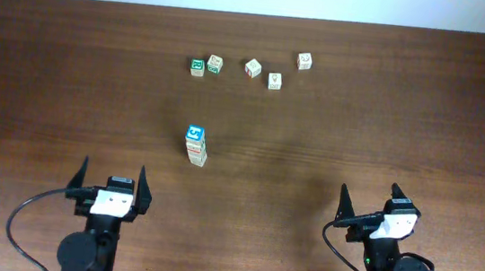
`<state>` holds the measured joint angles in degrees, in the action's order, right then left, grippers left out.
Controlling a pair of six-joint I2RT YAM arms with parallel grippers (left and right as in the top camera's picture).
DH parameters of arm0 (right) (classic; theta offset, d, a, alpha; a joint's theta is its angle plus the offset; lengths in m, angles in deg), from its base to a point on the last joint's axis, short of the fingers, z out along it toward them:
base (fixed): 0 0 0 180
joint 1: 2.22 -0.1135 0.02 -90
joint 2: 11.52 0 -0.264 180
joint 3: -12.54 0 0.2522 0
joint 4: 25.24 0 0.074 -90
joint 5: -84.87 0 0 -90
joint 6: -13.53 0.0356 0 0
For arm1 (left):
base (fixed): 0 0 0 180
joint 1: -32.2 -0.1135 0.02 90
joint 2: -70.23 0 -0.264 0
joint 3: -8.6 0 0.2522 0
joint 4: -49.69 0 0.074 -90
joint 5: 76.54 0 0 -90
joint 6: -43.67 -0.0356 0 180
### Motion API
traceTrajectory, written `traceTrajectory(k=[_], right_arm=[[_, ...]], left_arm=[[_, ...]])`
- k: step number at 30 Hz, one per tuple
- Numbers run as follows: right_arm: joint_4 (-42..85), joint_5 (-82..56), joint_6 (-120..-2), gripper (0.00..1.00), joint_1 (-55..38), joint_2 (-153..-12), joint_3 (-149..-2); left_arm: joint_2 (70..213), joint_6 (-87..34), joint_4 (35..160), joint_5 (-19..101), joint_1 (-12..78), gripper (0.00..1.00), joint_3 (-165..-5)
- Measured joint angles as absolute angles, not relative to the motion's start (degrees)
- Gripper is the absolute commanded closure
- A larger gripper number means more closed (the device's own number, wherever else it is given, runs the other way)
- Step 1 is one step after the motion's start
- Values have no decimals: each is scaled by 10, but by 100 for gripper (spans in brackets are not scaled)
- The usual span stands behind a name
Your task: Rotate 5 blocks
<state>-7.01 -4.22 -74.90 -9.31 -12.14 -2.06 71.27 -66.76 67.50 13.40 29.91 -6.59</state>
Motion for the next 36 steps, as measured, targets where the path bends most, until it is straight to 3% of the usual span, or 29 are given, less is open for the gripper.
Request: traceTrajectory(k=[36], right_arm=[[-70, -42, -749, 2, -93, -121, -21]], left_arm=[[711, -668, 682, 134, 299, 1, -61]])
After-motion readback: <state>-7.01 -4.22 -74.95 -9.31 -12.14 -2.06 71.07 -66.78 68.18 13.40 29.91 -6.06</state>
